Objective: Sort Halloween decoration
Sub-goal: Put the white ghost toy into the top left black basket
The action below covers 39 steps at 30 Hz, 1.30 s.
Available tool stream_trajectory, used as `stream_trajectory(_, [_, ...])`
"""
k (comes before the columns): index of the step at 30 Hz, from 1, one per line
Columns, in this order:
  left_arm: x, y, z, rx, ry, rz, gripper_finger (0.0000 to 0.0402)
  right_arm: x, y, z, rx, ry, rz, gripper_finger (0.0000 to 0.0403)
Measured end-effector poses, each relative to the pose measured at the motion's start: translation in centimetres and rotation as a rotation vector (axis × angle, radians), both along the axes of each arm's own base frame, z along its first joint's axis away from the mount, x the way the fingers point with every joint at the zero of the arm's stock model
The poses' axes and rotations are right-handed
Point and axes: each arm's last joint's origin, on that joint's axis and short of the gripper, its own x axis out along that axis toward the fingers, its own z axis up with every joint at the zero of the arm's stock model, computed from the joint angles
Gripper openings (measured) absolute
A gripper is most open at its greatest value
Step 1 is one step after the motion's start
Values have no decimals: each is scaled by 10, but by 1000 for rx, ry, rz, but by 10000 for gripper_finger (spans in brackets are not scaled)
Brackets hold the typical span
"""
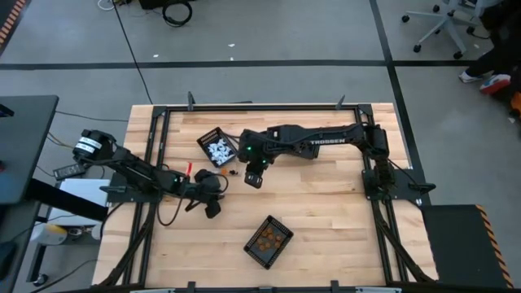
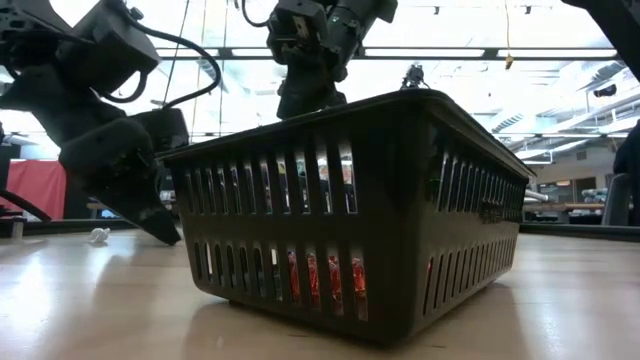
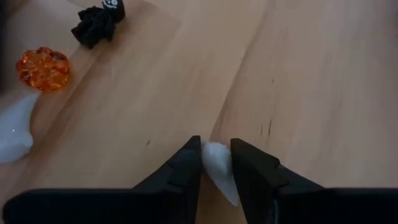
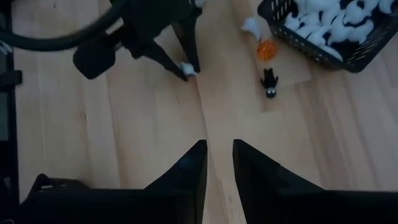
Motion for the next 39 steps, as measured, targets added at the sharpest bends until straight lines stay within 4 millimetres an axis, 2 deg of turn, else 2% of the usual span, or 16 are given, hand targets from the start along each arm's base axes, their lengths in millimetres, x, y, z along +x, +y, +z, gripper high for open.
stream_trajectory(9, [6,3,11,-45,-18,4,87,-7,-8,9,-5,0,-14,83])
stream_trajectory(16, [2,14,18,-82,1,23,72,-18,-15,27,-72,-29,-43,83])
stream_trajectory(21, [3,19,26,-98,-47,22,70,-23,-17,37,-123,-44,-64,83])
stream_trajectory(27, [2,29,41,-107,-130,62,69,-25,-17,38,-124,-36,-65,83])
stream_trajectory(33, [-1,51,61,-101,-256,171,69,-25,-17,38,-122,-39,-67,83])
stream_trajectory(39, [-6,82,73,-5,-323,276,69,-24,-17,38,-120,-38,-68,83])
